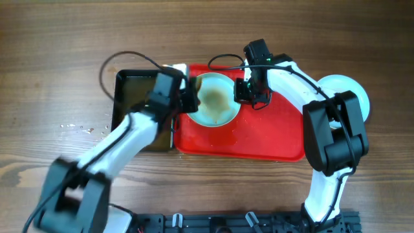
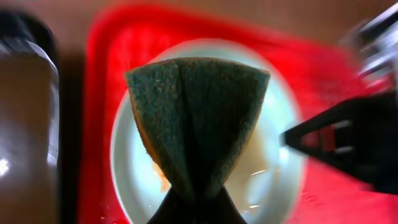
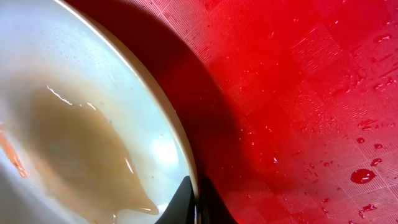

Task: Clean dirty plates on tray and stack at the side
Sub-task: 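Put the sponge back into the water tray with the left gripper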

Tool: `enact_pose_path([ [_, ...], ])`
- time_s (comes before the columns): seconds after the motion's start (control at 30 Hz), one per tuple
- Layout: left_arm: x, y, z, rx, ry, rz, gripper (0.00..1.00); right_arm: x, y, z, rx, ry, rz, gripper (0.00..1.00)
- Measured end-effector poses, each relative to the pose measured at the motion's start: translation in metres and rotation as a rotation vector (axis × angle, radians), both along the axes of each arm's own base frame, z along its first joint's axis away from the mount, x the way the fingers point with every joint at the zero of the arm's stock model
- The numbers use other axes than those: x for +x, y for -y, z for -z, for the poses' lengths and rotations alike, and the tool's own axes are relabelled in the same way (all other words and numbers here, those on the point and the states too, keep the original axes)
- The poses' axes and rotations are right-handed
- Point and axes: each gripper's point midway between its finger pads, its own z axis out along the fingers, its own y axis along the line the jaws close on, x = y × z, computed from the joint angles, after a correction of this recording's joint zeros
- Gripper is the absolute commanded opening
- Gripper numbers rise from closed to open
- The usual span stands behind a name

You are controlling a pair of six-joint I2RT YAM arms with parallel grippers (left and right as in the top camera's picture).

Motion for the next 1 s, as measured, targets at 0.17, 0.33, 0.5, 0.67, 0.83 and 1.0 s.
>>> enact_pose_path([
  [0.17, -0.003, -0.052, -0.01, 0.085, -0.023, -0.132, 0.04, 0.0, 0.0, 0.0, 0.0, -0.001, 0.0, 0.04],
  [0.33, -0.02, -0.106, 0.013, 0.231, -0.142, -0.24, 0.04, 0.0, 0.0, 0.0, 0.0, 0.0, 0.0, 0.04],
  [0.5, -0.027, -0.113, 0.041, 0.306, -0.216, -0.21, 0.04, 0.0, 0.0, 0.0, 0.0, -0.001, 0.0, 0.04],
  [0.67, -0.038, -0.117, 0.08, 0.357, -0.333, -0.185, 0.45, 0.0, 0.0, 0.0, 0.0, -0.001, 0.0, 0.04],
  [0.83, -0.041, -0.117, 0.087, 0.369, -0.353, -0.175, 0.52, 0.0, 0.0, 0.0, 0.0, -0.001, 0.0, 0.04],
  [1.0, -0.044, -0.118, 0.088, 0.373, -0.365, -0.172, 0.46, 0.0, 0.0, 0.0, 0.0, -0.001, 0.0, 0.04],
])
